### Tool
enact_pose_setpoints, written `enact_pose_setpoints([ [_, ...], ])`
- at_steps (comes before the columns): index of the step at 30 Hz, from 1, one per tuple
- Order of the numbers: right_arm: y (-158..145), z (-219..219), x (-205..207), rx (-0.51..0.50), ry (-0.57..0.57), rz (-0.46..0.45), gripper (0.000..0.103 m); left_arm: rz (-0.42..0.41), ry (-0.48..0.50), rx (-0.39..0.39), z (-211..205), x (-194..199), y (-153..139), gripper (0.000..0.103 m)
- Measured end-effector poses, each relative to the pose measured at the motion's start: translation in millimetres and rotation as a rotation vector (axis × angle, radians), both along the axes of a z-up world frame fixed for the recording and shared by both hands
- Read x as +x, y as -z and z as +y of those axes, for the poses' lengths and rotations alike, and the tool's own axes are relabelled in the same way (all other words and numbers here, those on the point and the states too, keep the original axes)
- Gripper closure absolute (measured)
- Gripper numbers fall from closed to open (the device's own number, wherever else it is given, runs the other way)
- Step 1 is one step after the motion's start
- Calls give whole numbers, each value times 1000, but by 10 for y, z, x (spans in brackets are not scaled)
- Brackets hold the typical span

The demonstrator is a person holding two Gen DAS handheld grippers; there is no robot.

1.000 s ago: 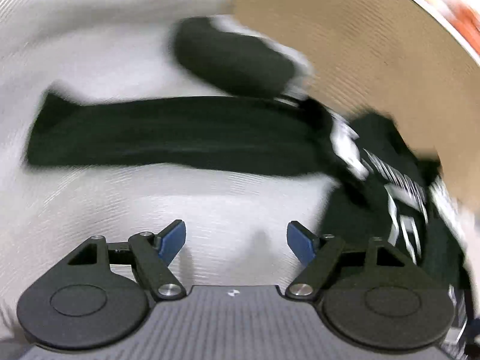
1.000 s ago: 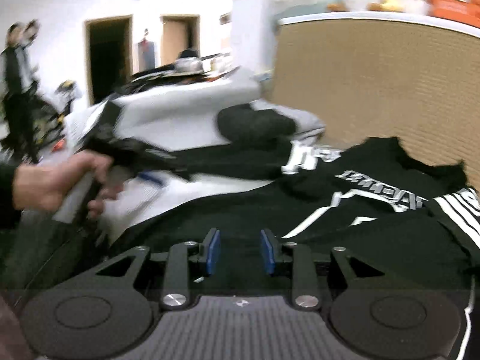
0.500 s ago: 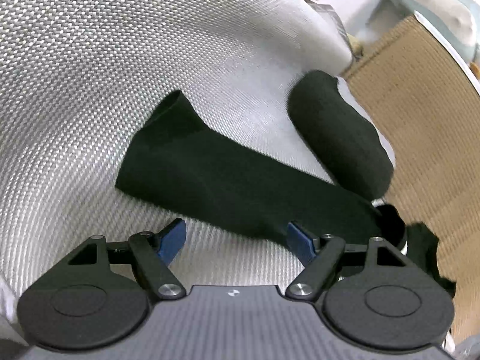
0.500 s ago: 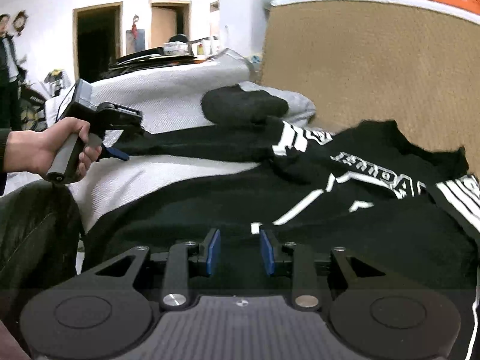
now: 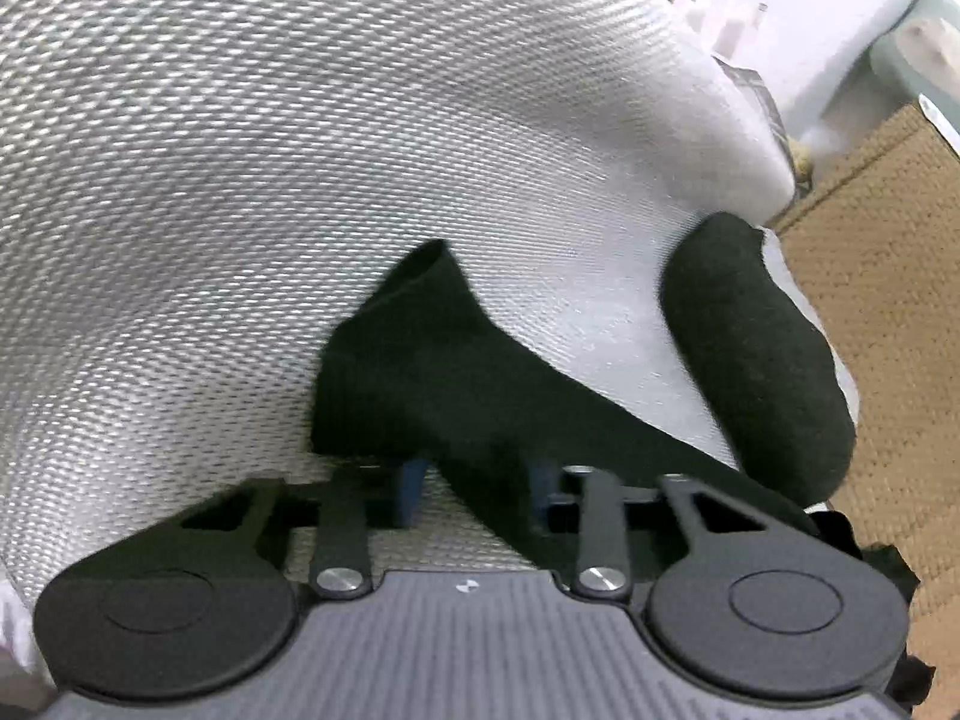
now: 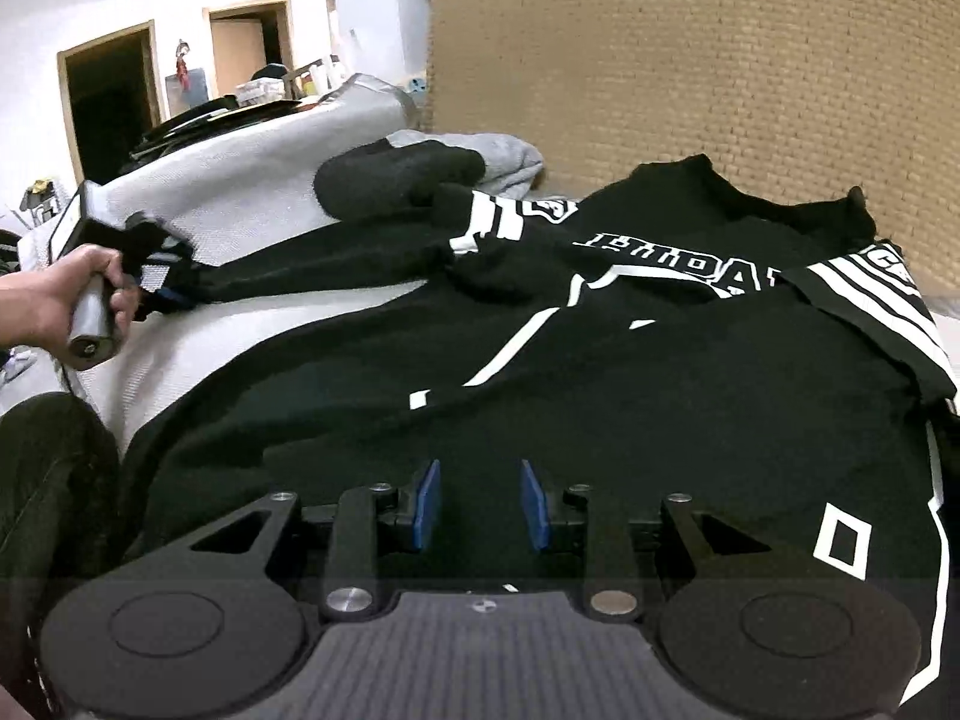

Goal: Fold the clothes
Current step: 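Grasp the other black sleeve cuff with the left tool and lift it, then fold the held sleeve across the body with the left tool and release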

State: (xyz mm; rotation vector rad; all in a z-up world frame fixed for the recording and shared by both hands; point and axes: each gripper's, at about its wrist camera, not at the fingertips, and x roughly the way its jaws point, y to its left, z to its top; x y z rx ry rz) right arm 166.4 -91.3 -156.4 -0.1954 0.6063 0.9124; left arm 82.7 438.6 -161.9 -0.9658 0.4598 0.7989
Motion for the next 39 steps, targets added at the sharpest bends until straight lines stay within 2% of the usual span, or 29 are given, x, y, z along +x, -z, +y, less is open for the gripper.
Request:
enact_pose_setpoints([
  [3, 6, -30, 19, 8, 8, 9, 70, -17, 21, -17, 66, -55, 6, 94],
  [6, 7, -39, 16, 3, 8, 8, 70, -15, 38, 6, 46, -42, -53, 98],
  [11, 35, -57, 8, -2, 12, 25, 69, -13, 76, 102, -55, 74, -274, 98],
  [15, 45, -59, -6, -18, 13, 12, 70, -39, 148, 229, -249, 195, -576, 98],
  [17, 66, -73, 32, -20, 33, 28, 70, -48, 227, 321, -381, 341, -785, 98],
  [19, 98, -89, 77, -27, 58, 52, 70, -58, 291, 371, -489, 531, -969, 98],
  [26, 140, -200, 165, -47, 144, 75, 70, -92, 468, 401, -880, 1028, -1278, 98],
  [29, 143, -252, 218, -47, 185, 84, 70, -123, 574, 436, -1215, 1152, -1398, 98],
  [36, 181, -499, 356, -26, 310, 117, 70, -231, 866, 467, -2144, 1427, -1594, 99],
  [39, 184, -717, 446, -1, 402, 135, 69, -279, 1029, 485, -2627, 1504, -1681, 99],
])
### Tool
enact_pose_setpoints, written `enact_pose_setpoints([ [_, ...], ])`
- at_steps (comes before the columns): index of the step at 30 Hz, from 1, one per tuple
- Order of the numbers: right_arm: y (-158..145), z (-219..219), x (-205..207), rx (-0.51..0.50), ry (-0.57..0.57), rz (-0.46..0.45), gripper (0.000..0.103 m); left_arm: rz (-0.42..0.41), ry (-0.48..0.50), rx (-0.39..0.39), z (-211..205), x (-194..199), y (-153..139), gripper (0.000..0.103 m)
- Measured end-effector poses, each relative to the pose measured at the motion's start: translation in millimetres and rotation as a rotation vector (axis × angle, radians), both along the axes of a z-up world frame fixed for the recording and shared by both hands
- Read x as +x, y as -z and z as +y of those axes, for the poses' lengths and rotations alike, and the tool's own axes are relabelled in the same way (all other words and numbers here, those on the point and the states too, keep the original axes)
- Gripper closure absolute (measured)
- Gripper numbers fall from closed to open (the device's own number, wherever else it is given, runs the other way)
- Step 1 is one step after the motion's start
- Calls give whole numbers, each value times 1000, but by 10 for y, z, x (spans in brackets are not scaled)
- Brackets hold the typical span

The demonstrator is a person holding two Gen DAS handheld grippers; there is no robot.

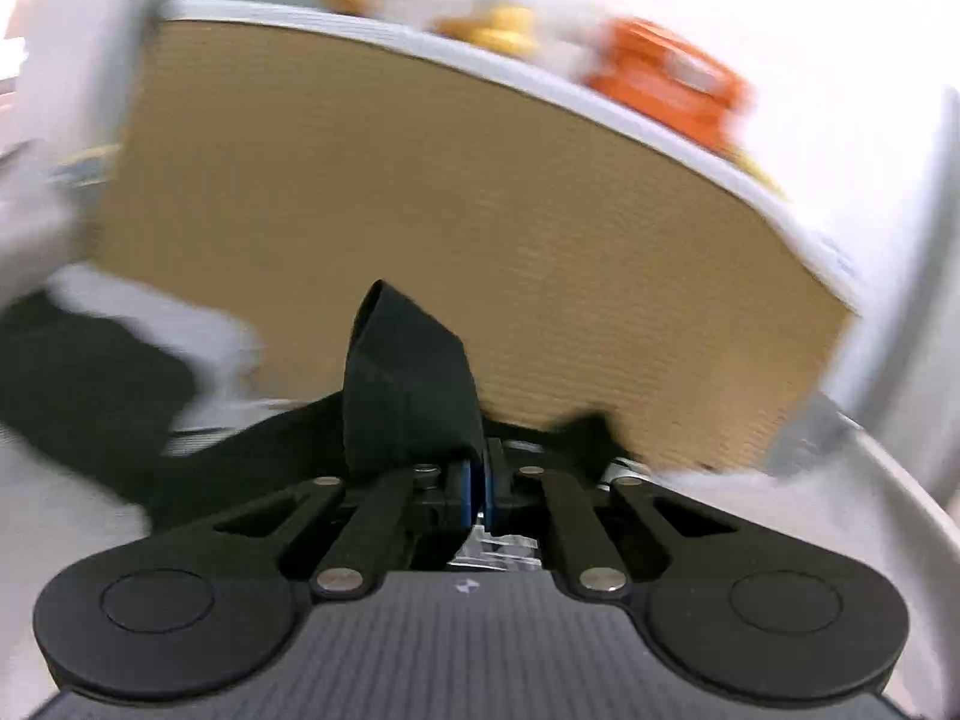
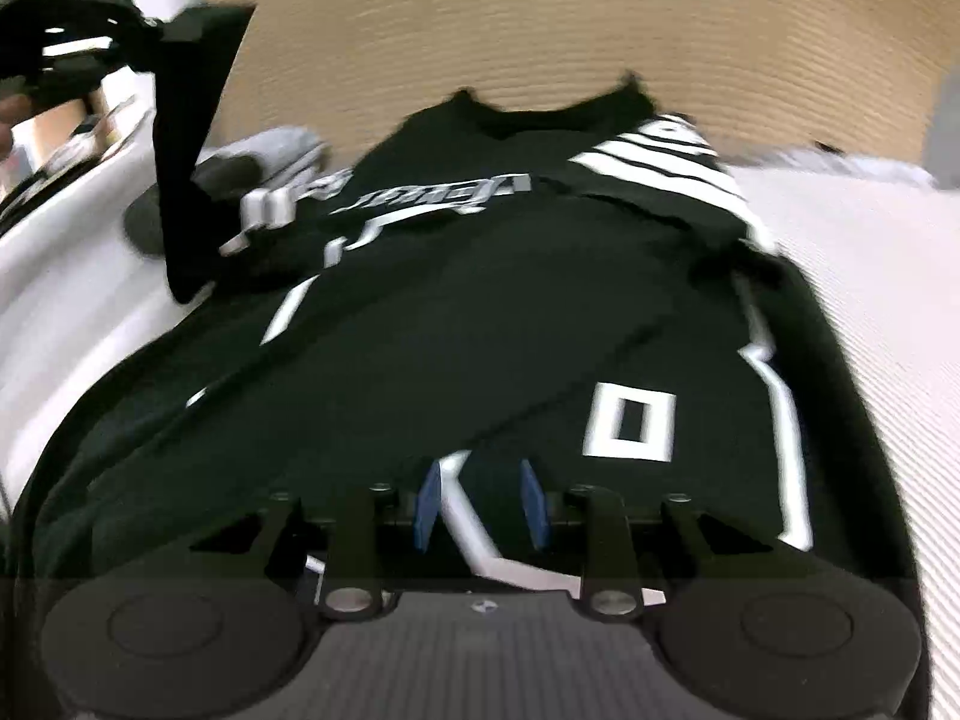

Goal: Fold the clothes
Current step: 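Fold the held sleeve across the body with the left tool and release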

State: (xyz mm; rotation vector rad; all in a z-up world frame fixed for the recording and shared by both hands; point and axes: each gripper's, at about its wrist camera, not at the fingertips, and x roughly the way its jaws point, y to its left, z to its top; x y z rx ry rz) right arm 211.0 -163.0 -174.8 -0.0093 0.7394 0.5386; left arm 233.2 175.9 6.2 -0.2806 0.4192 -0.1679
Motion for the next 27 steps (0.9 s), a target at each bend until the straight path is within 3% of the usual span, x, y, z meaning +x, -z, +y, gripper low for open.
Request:
enact_pose_setpoints([
  [6, 9, -489, 183, 58, 213, 37, 70, 55, 339, 137, -1000, -181, 235, 99],
  [13, 9, -875, 240, 126, 345, 63, 70, 123, 616, 311, -1515, -642, 707, 99],
  [18, -18, -810, 245, 70, 334, 28, 70, 227, 739, 403, -1635, -855, 1002, 99],
  [23, -39, -811, 235, 100, 303, 32, 69, 291, 724, 451, -1657, -904, 1297, 97],
  [24, -43, -812, 233, 106, 297, 32, 69, 296, 722, 450, -1664, -917, 1325, 94],
  [27, -55, -812, 227, 124, 279, 34, 69, 290, 760, 441, -1731, -984, 1336, 61],
])
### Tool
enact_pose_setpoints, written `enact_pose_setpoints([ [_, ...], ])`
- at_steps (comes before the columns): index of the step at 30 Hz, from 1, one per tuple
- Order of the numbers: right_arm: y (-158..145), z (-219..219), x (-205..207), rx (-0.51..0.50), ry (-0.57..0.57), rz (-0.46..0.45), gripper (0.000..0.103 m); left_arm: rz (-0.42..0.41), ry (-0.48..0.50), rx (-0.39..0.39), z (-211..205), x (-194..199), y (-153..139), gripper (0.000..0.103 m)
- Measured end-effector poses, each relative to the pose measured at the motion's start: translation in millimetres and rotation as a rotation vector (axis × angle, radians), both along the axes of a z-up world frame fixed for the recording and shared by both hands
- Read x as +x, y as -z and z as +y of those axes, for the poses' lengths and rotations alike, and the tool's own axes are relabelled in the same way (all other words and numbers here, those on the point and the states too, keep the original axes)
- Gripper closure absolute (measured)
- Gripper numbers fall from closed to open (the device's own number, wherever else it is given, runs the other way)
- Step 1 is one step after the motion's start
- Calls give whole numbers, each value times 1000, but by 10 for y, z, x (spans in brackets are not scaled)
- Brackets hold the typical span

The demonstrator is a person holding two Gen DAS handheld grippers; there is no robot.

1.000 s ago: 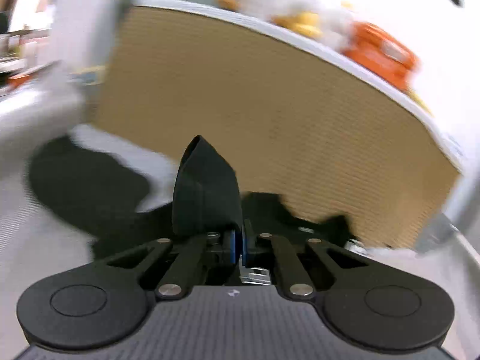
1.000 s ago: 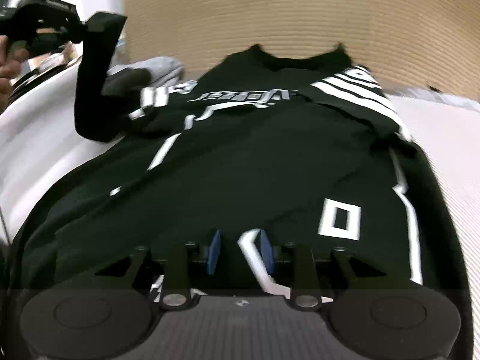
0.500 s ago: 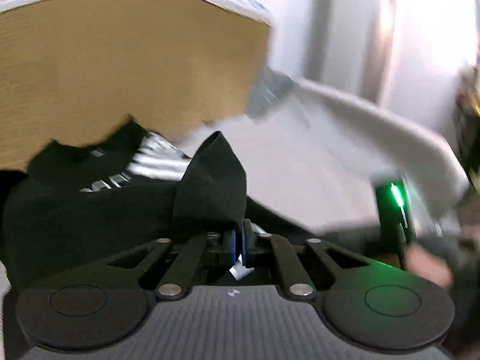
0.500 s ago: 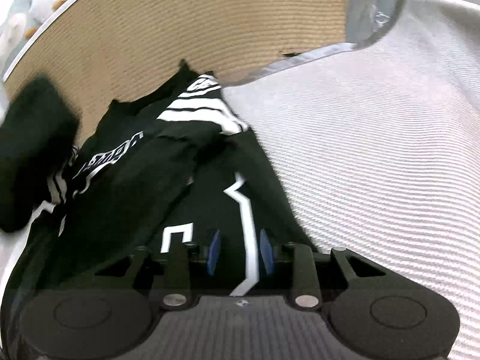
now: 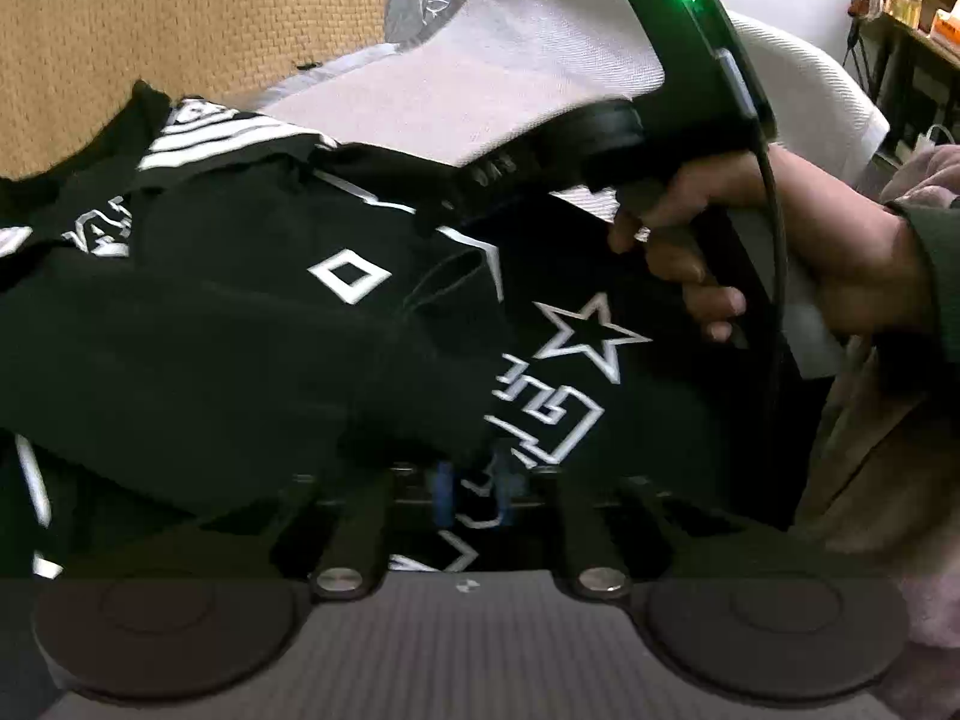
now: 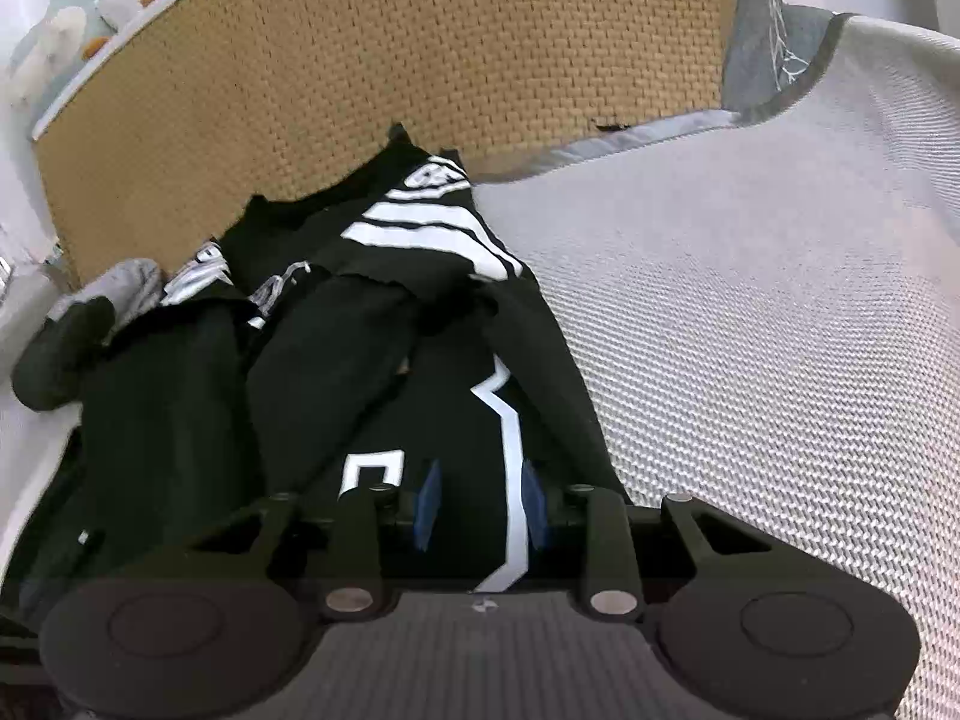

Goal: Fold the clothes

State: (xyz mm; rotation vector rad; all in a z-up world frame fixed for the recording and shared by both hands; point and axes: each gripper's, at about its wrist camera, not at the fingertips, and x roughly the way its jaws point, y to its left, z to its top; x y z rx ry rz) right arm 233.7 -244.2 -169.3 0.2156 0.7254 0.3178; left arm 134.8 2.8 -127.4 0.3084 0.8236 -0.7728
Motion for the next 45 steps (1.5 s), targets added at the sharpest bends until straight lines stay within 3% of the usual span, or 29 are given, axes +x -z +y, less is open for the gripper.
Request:
enact_pose_setpoints([
  [4, -16, -1, -8, 24, -24, -2, 65, 16, 55, -57, 49, -93, 3, 49],
  [8, -34, 102, -39, 21, -83, -13, 65, 76, 110, -129, 224, -203, 0, 47],
  [11, -47, 206, -67, 12, -135, -23, 65, 61, 62, -148, 405, -197, -58, 47],
  [15, -65, 343, -106, 0, -204, -37, 65, 10, -154, -217, 914, 78, -205, 47],
  [17, -74, 412, -125, -6, -239, -43, 65, -29, -321, -183, 1194, 307, -237, 47],
  [20, -83, 530, -161, -22, -289, -59, 65, -126, -495, -55, 1493, 636, -204, 47],
  [22, -72, 625, -188, -43, -322, -69, 63, -182, -519, 60, 1523, 817, -164, 47],
  [24, -41, 700, -208, -66, -349, -58, 63, -225, -502, 110, 1512, 960, -135, 46],
  [30, 15, 845, -286, -108, -404, -55, 63, -254, -495, 230, 1403, 1344, 10, 46],
  [36, 45, 923, -326, -133, -436, -65, 62, -271, -460, 249, 1320, 1582, 90, 43],
  [42, 76, 1001, -367, -158, -467, -75, 61, -293, -464, 166, 1392, 1675, 55, 42],
  [45, 91, 1040, -387, -171, -483, -80, 58, -294, -457, 163, 1434, 1670, 52, 42],
])
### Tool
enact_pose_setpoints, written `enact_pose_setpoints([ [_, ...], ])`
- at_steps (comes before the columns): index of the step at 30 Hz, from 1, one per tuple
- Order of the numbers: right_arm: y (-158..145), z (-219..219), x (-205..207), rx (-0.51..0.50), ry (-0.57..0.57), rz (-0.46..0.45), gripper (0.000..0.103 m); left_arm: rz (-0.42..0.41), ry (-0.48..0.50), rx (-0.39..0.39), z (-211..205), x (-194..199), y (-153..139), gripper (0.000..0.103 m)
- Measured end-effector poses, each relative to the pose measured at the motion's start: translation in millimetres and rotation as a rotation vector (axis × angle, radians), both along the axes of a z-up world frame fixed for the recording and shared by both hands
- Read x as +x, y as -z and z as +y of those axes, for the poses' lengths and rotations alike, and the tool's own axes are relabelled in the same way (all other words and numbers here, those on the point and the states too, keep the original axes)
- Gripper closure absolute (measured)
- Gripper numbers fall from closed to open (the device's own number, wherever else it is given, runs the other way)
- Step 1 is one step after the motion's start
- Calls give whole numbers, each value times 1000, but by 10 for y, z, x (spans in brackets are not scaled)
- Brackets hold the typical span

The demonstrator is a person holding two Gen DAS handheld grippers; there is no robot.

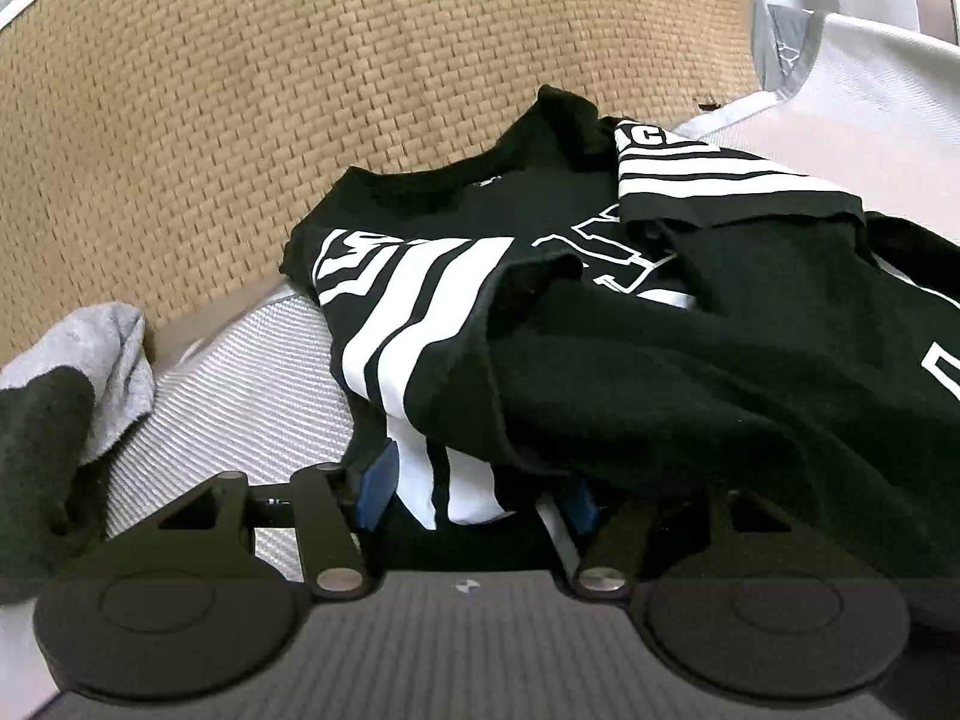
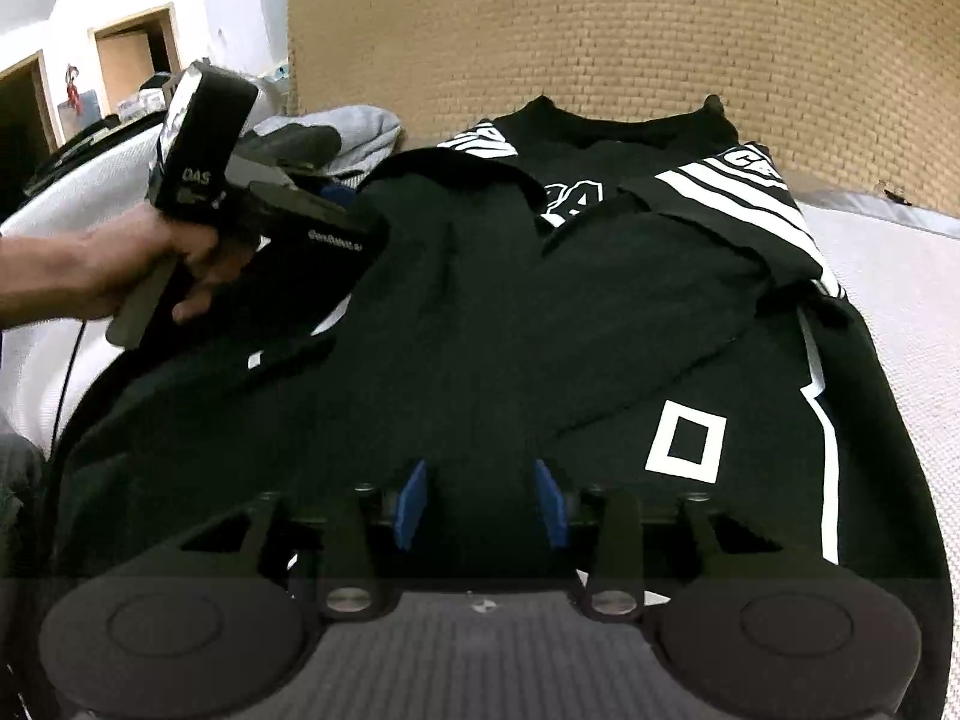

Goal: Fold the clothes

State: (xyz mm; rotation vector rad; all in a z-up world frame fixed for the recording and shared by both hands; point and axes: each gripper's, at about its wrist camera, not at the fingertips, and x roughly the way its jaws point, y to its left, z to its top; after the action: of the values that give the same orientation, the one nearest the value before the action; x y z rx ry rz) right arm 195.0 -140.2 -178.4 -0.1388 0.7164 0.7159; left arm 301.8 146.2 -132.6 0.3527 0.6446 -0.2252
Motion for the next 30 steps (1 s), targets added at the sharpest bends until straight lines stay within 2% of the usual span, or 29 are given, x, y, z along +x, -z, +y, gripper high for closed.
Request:
enact_pose_setpoints([
  [5, 61, 52, 1, -45, -6, -29, 54, 37, -3, 46, 79, -59, 29, 41],
  [7, 71, 59, 8, -49, 1, -34, 53, 23, -22, 60, 131, -93, 47, 41],
  [11, 67, 44, 14, -42, 10, -25, 53, 32, -78, -1, 232, -40, 89, 41],
  [15, 70, 42, 9, -43, 12, -26, 53, 18, -32, 12, 105, 50, 89, 46],
  [18, 75, 42, 6, -43, 15, -26, 53, -7, 2, 45, 13, 103, 83, 43],
  [20, 78, 42, 5, -43, 16, -26, 53, -14, -41, 60, 56, 168, 109, 44],
  [21, 79, 42, 4, -43, 17, -26, 53, -17, -72, 43, 131, 176, 108, 47],
  [23, 79, 37, 9, -41, 16, -24, 53, -23, -137, -9, 313, 173, 93, 61],
  [26, 82, 29, 24, -34, 21, -17, 53, -31, -235, -88, 587, 170, 72, 59],
  [30, 74, 40, 47, -39, 25, -10, 53, -9, -286, -155, 750, 144, 81, 47],
])
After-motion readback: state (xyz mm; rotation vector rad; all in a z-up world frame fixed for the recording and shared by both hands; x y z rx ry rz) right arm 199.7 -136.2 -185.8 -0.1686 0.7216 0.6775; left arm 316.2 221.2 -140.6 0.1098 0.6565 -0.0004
